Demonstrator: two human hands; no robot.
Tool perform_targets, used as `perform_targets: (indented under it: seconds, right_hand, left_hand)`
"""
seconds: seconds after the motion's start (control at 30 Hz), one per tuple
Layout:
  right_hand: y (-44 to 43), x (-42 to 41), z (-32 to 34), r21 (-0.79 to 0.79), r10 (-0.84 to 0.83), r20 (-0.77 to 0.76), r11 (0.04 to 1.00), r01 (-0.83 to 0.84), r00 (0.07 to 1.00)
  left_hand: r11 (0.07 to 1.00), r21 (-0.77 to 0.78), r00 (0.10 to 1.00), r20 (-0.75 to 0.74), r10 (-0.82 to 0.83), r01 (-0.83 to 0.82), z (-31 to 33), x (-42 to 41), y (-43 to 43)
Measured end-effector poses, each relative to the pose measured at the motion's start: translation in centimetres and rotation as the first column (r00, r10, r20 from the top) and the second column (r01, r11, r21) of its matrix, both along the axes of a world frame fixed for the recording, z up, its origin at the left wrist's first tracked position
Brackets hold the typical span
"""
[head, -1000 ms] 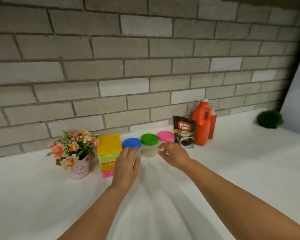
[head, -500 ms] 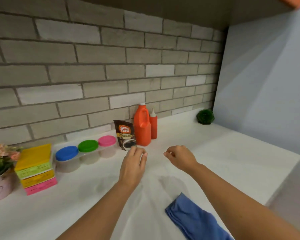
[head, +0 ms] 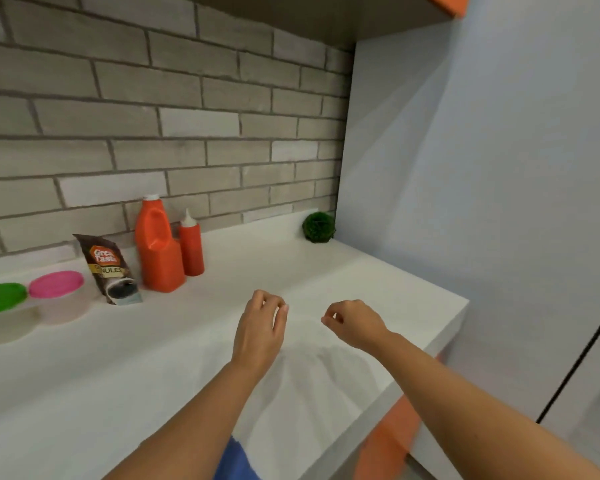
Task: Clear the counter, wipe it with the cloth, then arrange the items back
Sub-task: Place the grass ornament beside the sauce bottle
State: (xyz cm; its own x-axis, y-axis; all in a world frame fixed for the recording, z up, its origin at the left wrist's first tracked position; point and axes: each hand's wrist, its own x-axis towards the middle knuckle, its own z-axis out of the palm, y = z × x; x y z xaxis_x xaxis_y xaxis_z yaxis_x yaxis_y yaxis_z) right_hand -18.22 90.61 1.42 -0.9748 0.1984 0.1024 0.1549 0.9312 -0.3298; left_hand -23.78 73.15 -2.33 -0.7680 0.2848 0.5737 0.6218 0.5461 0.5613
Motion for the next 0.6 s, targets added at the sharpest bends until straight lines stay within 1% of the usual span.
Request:
perform_targets:
  seconds: [0.2,0.37,0.5,0.6]
  right_hand:
    - [6.0,-2.3,-0.7,0.012,0.021,-0.008,1.000,-0.020,1.000]
    - [9.5,-6.3,-1.1,-0.007,0.042,0.017,0.999,-0.042,0.999]
    - [12.6,-10.0,-0.6,-0.021,0.048,0.051,0.999,-0.047,0.998]
    - [14.7,-12.4,0.0,-0.034,0.028,0.044,0.999,-0.027,0.999]
  left_hand:
    - [0.996,-0.088,0.999,0.042,-0.006,0.010,-0.5,-3.2,5.6]
    - [0.984,-0.174,0.988,0.151,-0.017,0.044,-0.9,-7.8,10.0]
    - [0.987,-0.148,0.971,0.239,-0.019,0.056,-1.0,-11.6,13.7]
    - [0.990,-0.127,0.961,0.274,-0.029,0.066,-0.9,-13.7,16.4]
